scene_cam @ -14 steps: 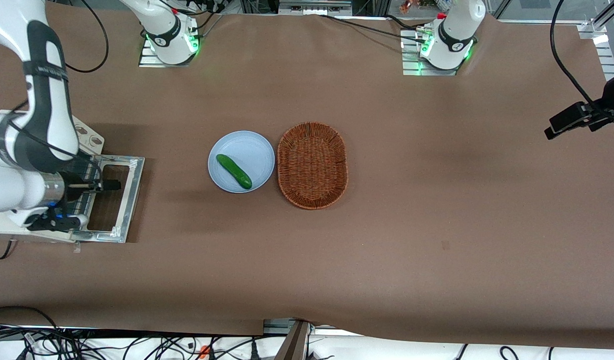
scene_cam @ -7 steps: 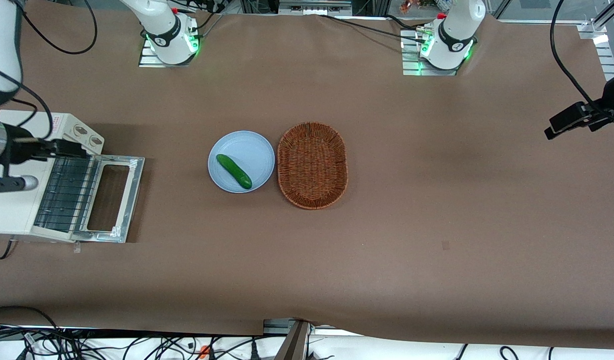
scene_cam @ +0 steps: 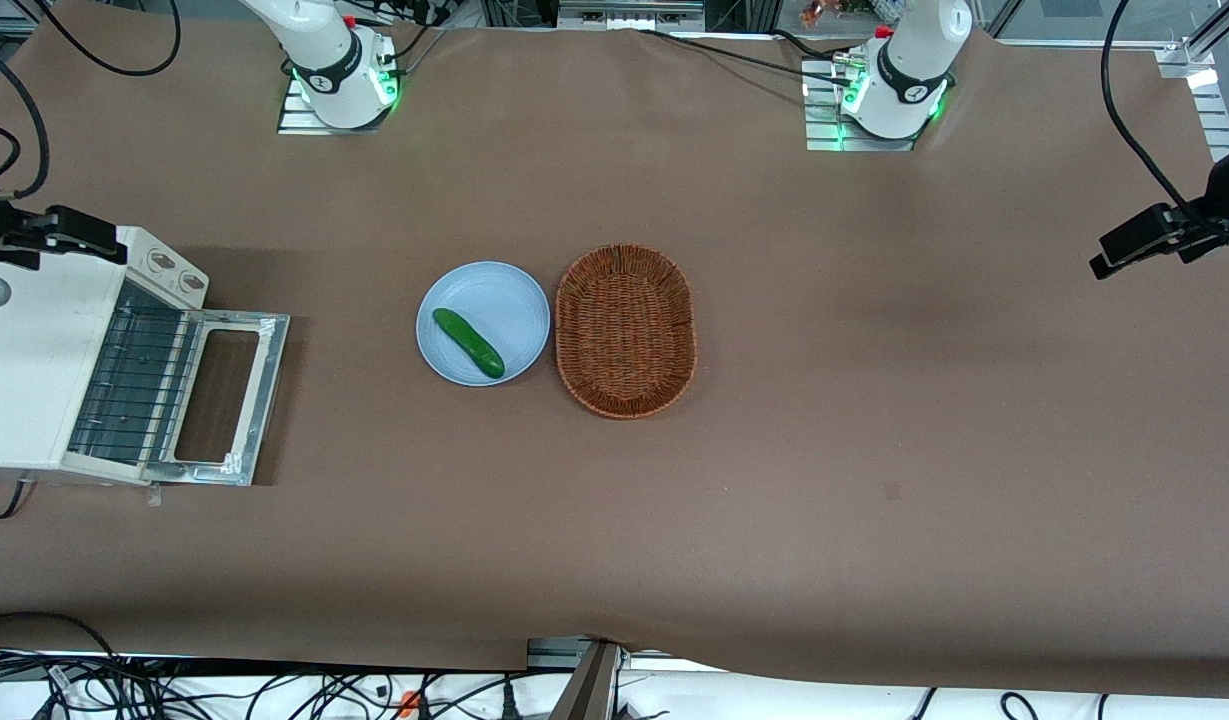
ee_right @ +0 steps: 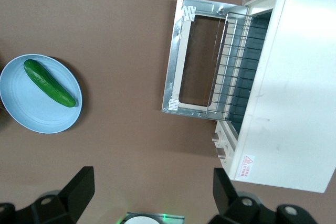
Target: Open oven door with right arm only
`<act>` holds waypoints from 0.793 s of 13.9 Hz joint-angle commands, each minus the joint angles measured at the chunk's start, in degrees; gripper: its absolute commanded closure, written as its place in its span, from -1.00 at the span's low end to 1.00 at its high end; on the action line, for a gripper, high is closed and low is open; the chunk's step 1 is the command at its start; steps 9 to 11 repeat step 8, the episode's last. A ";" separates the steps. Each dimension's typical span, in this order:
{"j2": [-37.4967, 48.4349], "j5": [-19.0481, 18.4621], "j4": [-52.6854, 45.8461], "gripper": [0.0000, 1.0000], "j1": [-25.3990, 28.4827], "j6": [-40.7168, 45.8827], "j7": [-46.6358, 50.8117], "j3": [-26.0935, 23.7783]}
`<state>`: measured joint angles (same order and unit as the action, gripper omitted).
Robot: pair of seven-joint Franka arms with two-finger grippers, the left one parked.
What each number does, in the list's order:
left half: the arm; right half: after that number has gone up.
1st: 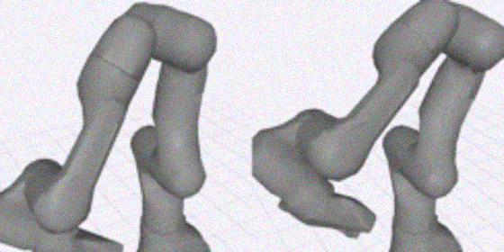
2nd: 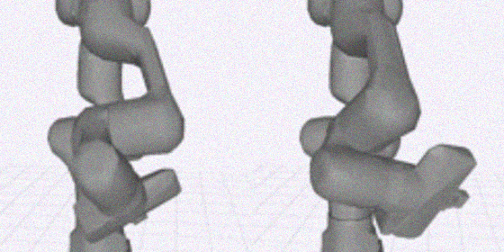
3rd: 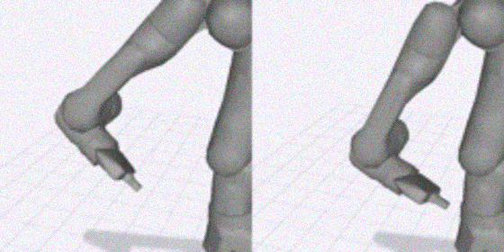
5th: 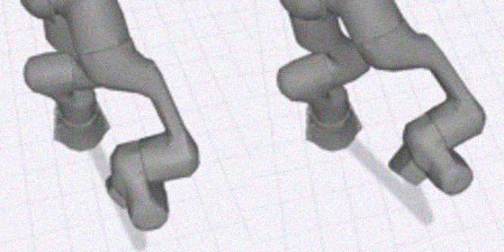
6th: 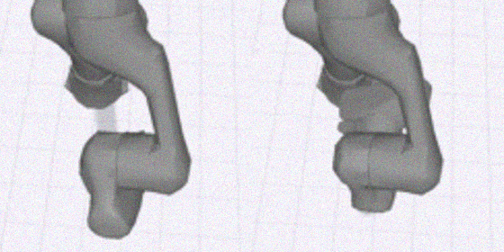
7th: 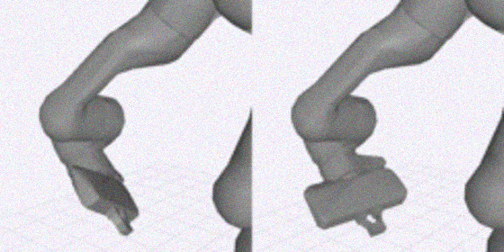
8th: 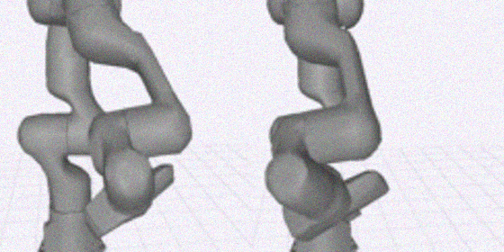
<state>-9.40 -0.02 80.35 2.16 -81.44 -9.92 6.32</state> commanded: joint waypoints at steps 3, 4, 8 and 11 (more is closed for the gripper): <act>0.61 -0.95 -1.51 -1.00 -0.05 -0.12 -2.04 -0.08; 0.61 -0.86 -1.51 -1.00 0.03 -0.12 -1.95 -0.17; 0.61 -0.77 -1.51 -1.00 0.04 -0.04 -2.03 -0.17; 0.61 -0.77 -1.51 -1.00 0.04 -0.04 -2.03 -0.17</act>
